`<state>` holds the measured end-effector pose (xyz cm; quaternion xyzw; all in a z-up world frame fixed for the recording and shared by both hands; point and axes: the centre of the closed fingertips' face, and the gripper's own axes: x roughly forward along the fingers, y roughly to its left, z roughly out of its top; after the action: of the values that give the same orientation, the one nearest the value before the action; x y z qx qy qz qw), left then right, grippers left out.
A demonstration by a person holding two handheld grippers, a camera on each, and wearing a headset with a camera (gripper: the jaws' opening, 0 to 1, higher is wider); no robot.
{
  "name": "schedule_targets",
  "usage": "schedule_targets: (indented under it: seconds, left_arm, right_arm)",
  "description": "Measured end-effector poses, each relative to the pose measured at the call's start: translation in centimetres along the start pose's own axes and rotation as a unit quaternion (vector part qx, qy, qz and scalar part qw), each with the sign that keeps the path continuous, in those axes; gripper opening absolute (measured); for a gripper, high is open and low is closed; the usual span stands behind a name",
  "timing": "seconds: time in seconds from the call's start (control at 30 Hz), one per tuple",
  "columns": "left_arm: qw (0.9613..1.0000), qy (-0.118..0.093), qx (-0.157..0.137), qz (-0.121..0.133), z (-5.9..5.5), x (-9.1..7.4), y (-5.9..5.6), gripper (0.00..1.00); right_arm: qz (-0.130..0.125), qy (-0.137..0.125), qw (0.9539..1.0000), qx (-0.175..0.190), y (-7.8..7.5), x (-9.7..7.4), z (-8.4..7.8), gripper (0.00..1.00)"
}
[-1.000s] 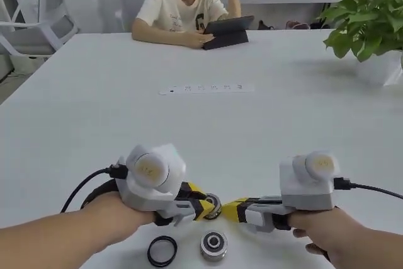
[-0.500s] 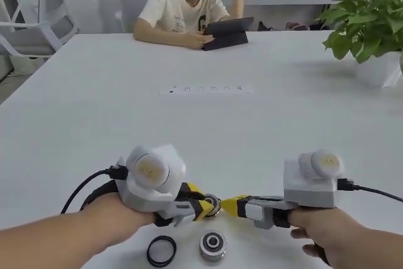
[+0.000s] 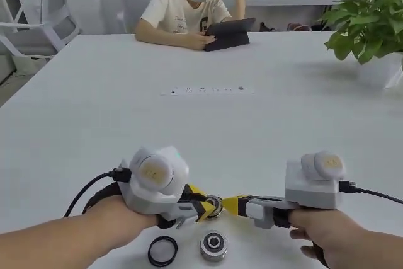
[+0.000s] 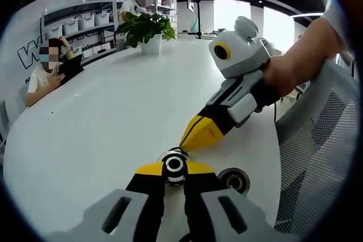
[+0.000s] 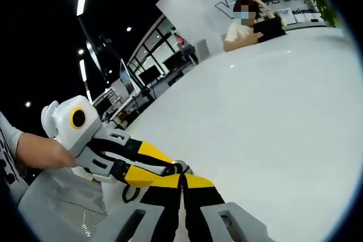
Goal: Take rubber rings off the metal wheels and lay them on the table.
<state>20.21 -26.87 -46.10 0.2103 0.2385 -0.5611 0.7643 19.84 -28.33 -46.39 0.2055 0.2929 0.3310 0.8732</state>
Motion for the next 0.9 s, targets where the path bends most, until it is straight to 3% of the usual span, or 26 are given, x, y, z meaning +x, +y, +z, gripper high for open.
schedule_targets:
  seconds: [0.37,0.57,0.7,0.77,0.8,0.9]
  left_arm:
    - [1.0000,0.002,0.003,0.006,0.0,0.0,0.0,0.06]
    - [0.9999,0.004,0.008,0.009,0.0,0.0,0.0,0.06]
    - [0.9999,0.004,0.009,0.010,0.0,0.0,0.0,0.06]
    - [0.9999,0.003,0.011,0.009,0.0,0.0,-0.1,0.06]
    - [0.9999,0.004,0.011,0.011,0.0,0.0,-0.1,0.06]
    - [0.9999,0.003,0.008,0.011,0.0,0.0,0.0,0.06]
  right_arm:
    - [0.005,0.000,1.0000,0.004,0.6,0.1,0.1,0.00]
    - [0.007,0.007,0.9998,-0.017,1.0,0.3,0.1,0.00]
    - [0.018,0.005,0.9997,-0.018,1.5,0.4,0.2,0.00]
    - [0.040,-0.005,0.9991,-0.017,2.4,0.6,0.6,0.00]
    - [0.025,-0.001,0.9986,-0.046,2.0,0.7,0.5,0.00]
    - [0.028,0.001,0.9993,-0.024,1.9,0.5,0.2,0.00]
